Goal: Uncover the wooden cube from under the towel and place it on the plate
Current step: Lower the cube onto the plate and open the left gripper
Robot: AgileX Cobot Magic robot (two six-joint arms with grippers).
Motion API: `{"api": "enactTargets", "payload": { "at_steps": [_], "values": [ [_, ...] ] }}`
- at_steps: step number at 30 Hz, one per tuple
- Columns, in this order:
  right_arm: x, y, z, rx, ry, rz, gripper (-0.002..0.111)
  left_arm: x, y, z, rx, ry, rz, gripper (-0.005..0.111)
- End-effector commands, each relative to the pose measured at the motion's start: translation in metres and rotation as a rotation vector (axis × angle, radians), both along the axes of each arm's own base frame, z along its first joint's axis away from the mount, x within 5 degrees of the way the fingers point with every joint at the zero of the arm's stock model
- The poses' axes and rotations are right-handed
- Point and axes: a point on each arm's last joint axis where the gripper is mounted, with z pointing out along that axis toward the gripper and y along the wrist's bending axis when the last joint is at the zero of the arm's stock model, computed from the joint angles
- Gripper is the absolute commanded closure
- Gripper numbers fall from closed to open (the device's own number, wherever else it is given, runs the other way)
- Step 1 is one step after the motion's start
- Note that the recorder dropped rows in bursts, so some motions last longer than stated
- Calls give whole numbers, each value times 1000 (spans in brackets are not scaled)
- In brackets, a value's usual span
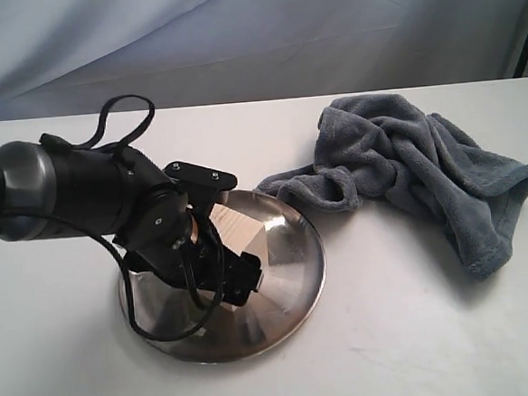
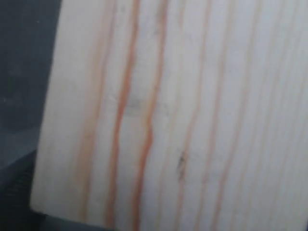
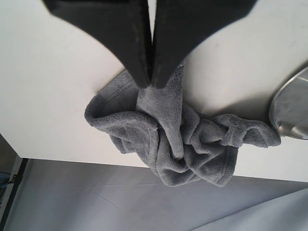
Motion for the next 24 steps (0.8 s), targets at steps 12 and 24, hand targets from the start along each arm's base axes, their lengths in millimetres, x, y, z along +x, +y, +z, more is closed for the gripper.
{"api": "enactTargets", "payload": {
  "at_steps": [12, 24],
  "values": [
    [0, 0, -2, 9, 6, 5, 105, -8, 3, 87, -161, -191, -66, 11],
    [0, 0, -2, 9, 6, 5, 105, -32, 15, 140, -292, -212, -28, 85]
  ]
}}
